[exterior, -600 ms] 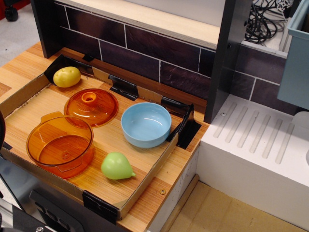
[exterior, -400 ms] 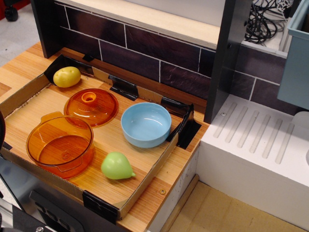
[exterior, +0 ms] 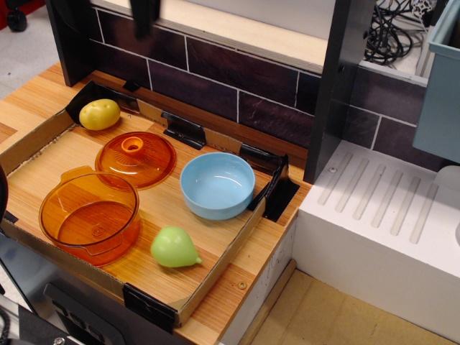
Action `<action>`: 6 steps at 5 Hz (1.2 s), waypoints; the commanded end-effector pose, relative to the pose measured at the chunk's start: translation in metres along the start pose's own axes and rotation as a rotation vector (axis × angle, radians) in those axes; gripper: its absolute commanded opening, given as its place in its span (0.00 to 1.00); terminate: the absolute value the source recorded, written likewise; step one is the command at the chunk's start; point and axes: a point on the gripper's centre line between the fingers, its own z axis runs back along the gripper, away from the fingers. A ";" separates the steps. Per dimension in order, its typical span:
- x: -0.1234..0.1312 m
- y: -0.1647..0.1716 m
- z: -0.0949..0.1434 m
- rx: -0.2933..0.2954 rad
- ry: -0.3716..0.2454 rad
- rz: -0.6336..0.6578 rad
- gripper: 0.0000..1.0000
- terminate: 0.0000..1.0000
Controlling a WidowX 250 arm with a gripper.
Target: Put pear in bowl
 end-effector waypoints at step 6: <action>-0.069 -0.022 -0.109 -0.239 -0.012 -1.277 1.00 0.00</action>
